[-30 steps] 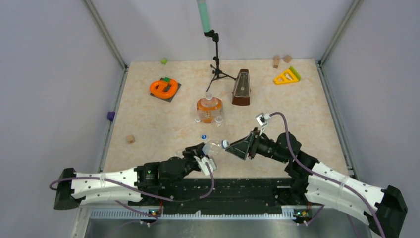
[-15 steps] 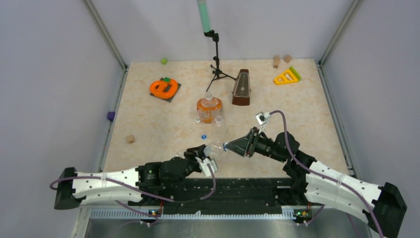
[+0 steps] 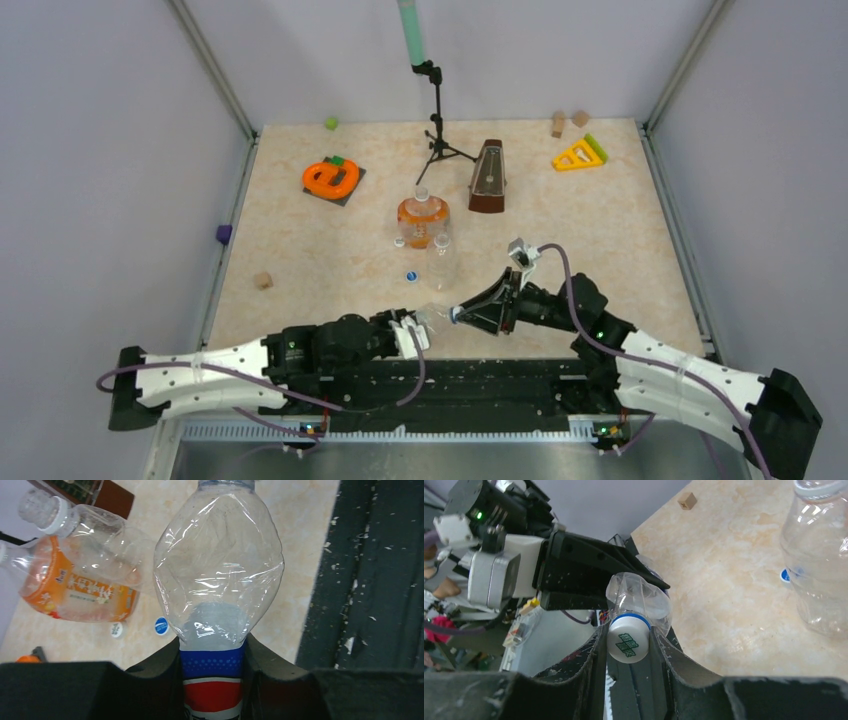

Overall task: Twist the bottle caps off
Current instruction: Unscrew the bottle cap from the plastic bottle.

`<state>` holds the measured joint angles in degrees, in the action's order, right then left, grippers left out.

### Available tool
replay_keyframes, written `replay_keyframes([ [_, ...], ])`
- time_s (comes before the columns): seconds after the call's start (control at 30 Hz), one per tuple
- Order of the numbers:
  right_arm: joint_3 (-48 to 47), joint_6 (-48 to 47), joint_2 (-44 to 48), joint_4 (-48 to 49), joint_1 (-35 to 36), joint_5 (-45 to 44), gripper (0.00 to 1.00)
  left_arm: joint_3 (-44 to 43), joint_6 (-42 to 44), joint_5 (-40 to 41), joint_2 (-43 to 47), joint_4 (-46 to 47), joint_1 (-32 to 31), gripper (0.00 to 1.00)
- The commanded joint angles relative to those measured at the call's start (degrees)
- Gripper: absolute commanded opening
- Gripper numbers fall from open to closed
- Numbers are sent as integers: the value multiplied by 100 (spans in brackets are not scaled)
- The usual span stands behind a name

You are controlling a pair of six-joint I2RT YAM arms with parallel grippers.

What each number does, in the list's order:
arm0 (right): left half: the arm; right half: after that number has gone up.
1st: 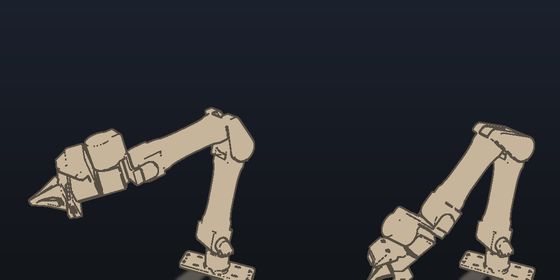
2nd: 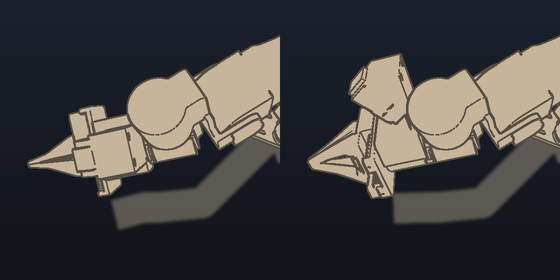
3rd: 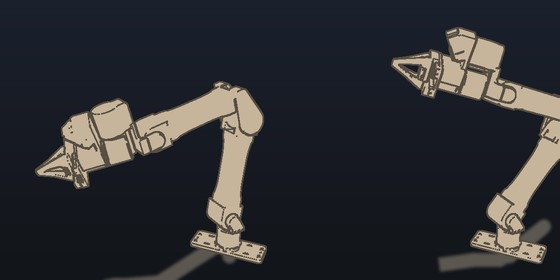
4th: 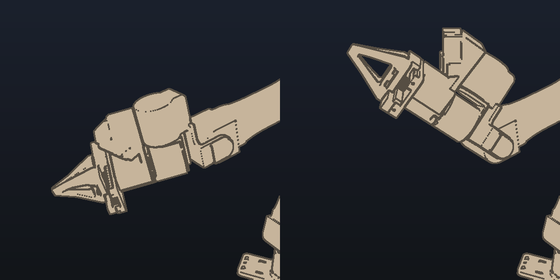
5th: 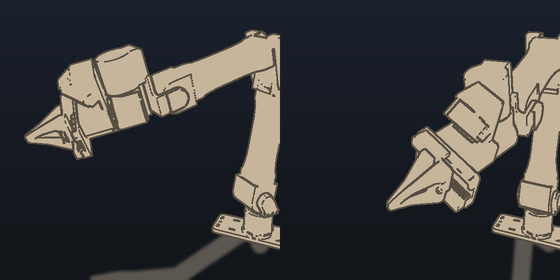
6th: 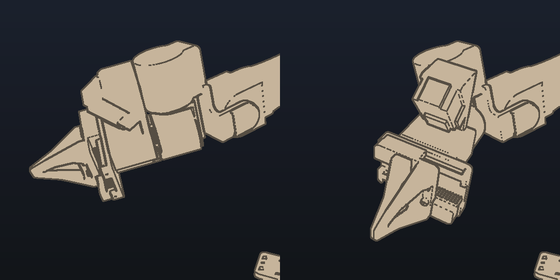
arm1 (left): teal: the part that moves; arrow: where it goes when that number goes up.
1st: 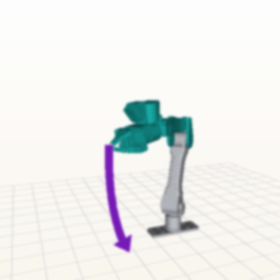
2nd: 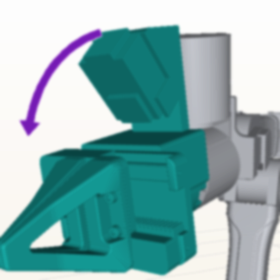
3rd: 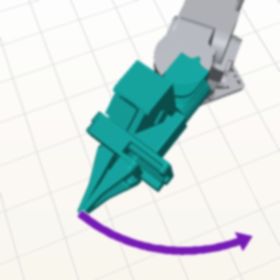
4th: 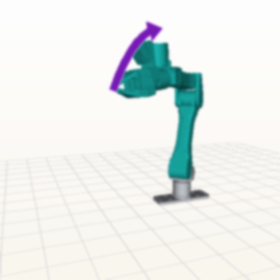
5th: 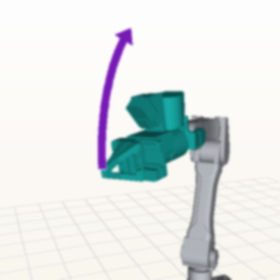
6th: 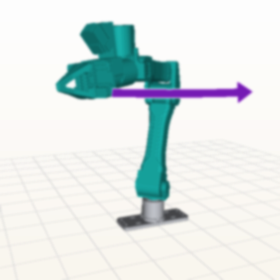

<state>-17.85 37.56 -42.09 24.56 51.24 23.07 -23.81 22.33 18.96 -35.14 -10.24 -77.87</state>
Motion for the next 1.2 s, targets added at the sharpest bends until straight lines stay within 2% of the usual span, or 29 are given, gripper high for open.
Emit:
replay_keyframes([
  [0.0, 298, -889, 60, 492, 28, 866, 1, -474, -738, -1311, 339, 200, 515, 0],
  [0.13, 239, -1742, 40, 436, 33, 1303, 0, -380, -1092, -2694, 483, 321, 1478, 0],
  [0.3, 29, -2750, 33, 96, 35, 1581, 0, -428, -1322, -3587, 410, 377, 2075, 0],
  [0.43, -334, -3621, 42, -670, 37, 1720, 0, -534, -1404, -4060, 228, 420, 2201, 0],
  [0.57, -568, -4061, 43, -1003, 43, 1779, 0, -541, -1445, -4297, 124, 562, 2236, 0],
  [0.77, -479, -4134, 47, -782, 42, 2046, 0, -545, -1462, -4473, 143, 672, 2249, 0],
  [0.9, -309, -4225, 128, -440, 43, 2534, 0, -545, -1470, -4716, 196, 697, 2251, 0],
  [1.17, -326, -4526, 200, -275, 39, 2757, 0, -588, -1471, -5213, 141, 767, 2265, 0],
])
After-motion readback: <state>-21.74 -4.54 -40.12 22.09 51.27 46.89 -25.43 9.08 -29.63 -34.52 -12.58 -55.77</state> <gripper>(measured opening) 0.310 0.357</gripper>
